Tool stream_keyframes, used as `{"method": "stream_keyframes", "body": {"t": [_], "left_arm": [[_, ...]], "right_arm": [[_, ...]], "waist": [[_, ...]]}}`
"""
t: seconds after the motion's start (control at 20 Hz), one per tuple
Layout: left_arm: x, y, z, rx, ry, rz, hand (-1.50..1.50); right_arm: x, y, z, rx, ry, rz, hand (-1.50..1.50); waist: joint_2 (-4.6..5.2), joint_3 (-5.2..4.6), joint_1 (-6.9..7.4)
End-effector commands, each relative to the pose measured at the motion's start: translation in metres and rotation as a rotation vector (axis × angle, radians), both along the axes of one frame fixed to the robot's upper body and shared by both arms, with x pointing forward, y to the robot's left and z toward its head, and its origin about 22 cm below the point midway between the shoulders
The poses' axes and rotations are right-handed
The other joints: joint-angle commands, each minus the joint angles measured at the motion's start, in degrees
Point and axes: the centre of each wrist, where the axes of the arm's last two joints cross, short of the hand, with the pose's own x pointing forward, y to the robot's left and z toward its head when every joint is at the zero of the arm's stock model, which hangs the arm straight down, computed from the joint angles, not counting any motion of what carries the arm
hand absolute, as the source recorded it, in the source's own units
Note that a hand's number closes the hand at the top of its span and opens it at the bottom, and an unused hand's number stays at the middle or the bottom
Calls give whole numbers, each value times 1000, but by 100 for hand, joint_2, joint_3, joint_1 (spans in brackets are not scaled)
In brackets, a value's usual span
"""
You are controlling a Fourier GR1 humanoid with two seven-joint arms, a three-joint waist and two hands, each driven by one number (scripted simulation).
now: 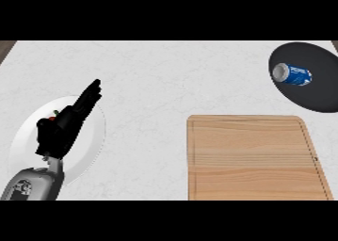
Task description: Pick the can from the cutting board and place it in the pan
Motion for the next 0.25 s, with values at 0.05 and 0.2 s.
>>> {"method": "stream_keyframes", "body": {"t": [0.05, 0.2], "left_arm": [[3, 0, -7, -9, 26, 19, 0], [-5, -2, -7, 6, 8, 19, 0]], "right_arm": [[-25, -6, -22, 58, -90, 100, -150], [-26, -5, -23, 27, -72, 91, -150]], "waist": [[-12, -5, -75], [-32, -6, -11]]}}
